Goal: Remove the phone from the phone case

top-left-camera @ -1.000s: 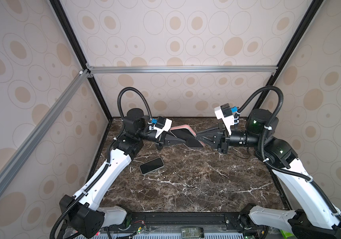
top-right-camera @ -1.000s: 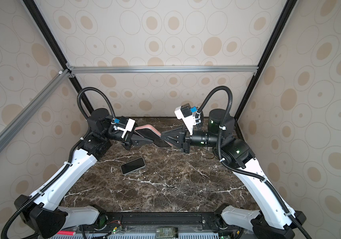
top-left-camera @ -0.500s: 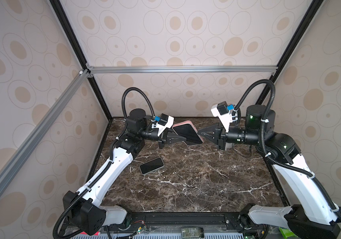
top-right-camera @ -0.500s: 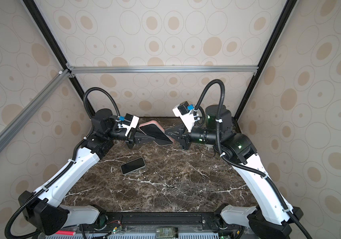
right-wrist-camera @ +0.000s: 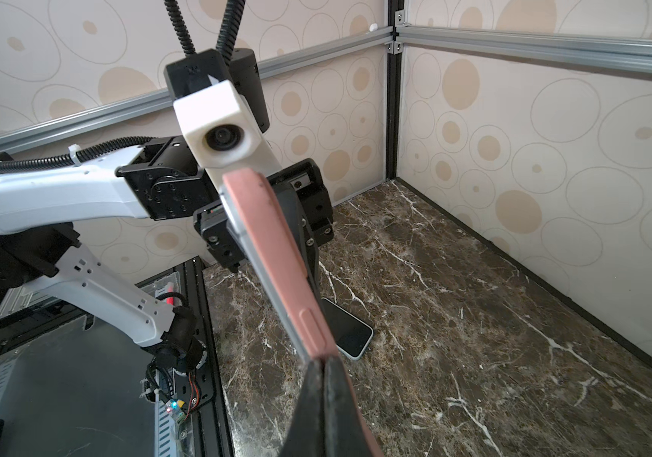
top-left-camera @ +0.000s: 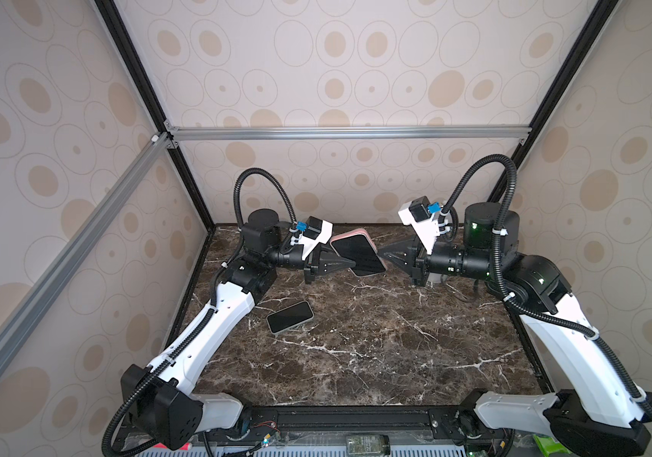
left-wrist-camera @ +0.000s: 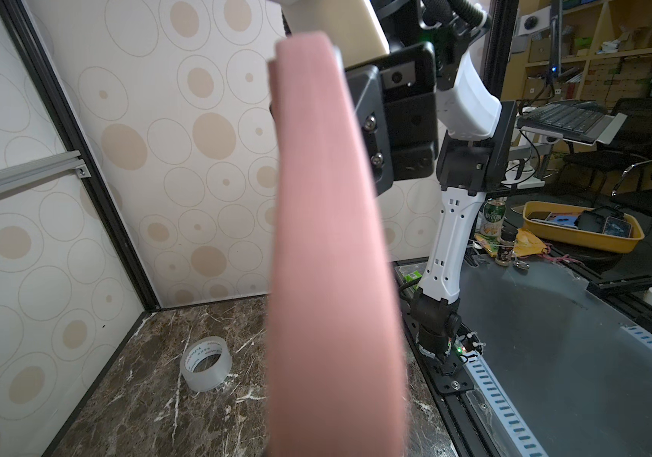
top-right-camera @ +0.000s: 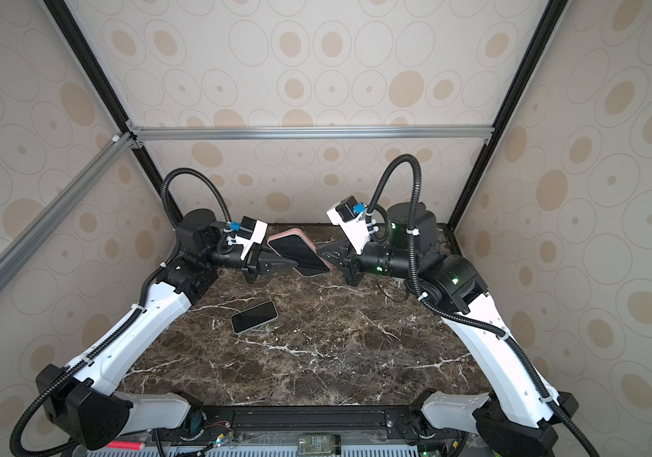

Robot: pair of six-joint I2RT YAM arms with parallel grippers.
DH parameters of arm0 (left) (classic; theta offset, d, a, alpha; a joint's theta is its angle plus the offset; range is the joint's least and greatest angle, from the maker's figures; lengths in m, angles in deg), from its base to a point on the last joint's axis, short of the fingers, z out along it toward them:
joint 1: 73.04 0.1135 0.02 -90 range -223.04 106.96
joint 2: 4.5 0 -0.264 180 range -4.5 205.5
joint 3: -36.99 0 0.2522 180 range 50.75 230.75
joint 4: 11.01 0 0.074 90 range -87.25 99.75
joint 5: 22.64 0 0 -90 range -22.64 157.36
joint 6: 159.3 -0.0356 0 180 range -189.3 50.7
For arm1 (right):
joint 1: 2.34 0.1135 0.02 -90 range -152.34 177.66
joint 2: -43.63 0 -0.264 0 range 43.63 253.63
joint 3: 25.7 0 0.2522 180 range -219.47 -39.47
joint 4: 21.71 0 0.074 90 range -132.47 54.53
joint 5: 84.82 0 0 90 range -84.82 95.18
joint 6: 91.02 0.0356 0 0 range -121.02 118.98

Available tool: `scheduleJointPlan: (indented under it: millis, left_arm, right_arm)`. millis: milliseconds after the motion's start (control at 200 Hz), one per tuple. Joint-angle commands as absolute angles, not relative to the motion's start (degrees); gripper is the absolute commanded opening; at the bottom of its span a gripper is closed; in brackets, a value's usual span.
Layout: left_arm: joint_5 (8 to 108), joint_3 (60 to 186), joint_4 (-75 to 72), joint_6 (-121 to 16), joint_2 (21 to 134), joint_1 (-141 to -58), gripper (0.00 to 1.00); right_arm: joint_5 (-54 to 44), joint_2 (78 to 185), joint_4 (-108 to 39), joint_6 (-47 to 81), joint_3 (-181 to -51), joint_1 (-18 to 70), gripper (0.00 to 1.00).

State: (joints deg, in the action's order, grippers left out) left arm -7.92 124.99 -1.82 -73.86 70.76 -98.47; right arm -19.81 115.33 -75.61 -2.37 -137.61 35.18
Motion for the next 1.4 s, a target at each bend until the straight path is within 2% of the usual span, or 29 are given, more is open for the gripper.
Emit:
scheduleJointPlan:
  millis: [0,260,585,775,860,1035,1235,1395]
  left_arm:
    - [-16.23,127.92,-11.33,-74.47,68.05,-101.51,0.0]
    - [-16.22,127.66,-11.31,-73.98,67.95,-102.89,0.0]
    - [-16.66,127.48,-11.4,-74.0,67.85,-103.28,0.0]
    - [-15.23,126.81,-11.52,-74.23,67.57,-103.12,0.0]
    - [-14.77,126.2,-12.97,-72.52,67.32,-102.6,0.0]
    - [-14.62,122.07,-29.77,-59.94,66.95,-100.67,0.0]
    - [-14.9,121.5,-31.74,-58.46,66.82,-100.18,0.0]
    - [-15.32,121.5,-31.17,-58.71,66.93,-100.2,0.0]
  right_arm:
    - [-11.18,119.95,-78.56,-5.16,-133.99,38.04,0.0]
    - [-1.27,122.16,-75.04,-5.19,-133.64,39.41,0.0]
    - [-0.27,125.02,-73.28,-4.15,-134.26,39.46,0.06]
    - [1.74,121.58,-70.04,-2.57,-130.68,39.13,0.06]
    - [-1.83,117.84,-67.32,-1.89,-127.28,37.45,0.07]
    - [-12.77,108.38,-57.21,-1.02,-116.79,32.42,0.25]
    - [-12.98,100.35,-48.25,-2.4,-109.92,31.66,0.28]
    - [-17.14,95.3,-38.98,-3.3,-106.21,31.61,0.31]
